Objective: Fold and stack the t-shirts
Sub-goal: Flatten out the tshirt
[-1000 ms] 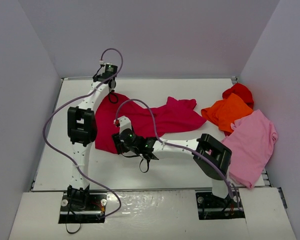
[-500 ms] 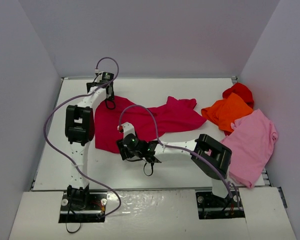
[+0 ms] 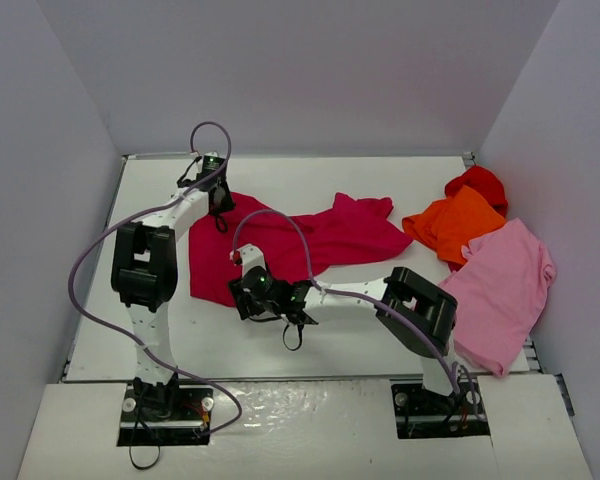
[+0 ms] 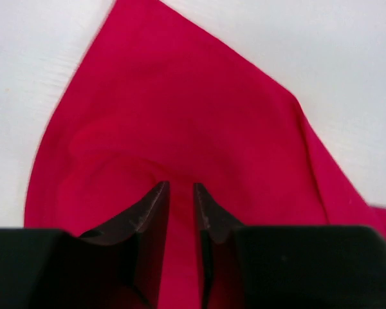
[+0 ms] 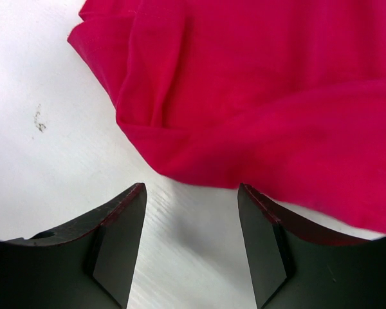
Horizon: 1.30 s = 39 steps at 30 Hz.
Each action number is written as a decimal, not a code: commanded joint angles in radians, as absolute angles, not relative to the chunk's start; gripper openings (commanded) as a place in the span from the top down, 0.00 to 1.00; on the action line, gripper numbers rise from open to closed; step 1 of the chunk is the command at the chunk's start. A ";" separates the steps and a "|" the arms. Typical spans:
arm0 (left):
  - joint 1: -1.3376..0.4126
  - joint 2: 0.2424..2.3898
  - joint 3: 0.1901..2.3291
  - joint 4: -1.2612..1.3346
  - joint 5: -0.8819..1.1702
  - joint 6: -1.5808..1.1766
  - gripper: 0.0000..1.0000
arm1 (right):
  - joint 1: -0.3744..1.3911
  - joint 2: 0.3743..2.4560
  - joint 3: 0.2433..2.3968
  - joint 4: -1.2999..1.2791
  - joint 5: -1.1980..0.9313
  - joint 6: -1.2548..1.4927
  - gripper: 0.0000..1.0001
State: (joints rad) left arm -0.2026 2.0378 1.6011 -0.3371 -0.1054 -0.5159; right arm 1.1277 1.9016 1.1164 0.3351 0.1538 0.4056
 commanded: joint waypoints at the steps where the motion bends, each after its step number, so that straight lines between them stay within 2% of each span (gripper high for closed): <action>1: -0.209 2.009 1.553 -0.250 -0.005 -0.591 0.90 | 1.134 1.952 1.225 0.379 0.148 0.353 0.44; 8: -0.209 2.000 1.515 -0.251 -0.020 -0.592 1.00 | 1.114 2.049 1.344 0.390 0.101 0.320 0.44; 25: -0.222 1.991 1.444 -0.249 -0.018 -0.584 1.00 | 1.026 2.209 1.456 0.416 0.011 0.313 0.46; 29: -0.224 1.985 1.439 -0.253 -0.028 -0.578 1.00 | 1.011 2.238 1.460 0.411 -0.024 0.321 0.52; 33: -0.226 1.985 1.443 -0.256 -0.034 -0.575 1.00 | 1.010 2.228 1.451 0.396 -0.029 0.321 0.63; 39: -0.231 1.990 1.443 -0.255 -0.034 -0.577 1.00 | 1.025 2.181 1.428 0.360 -0.004 0.311 0.64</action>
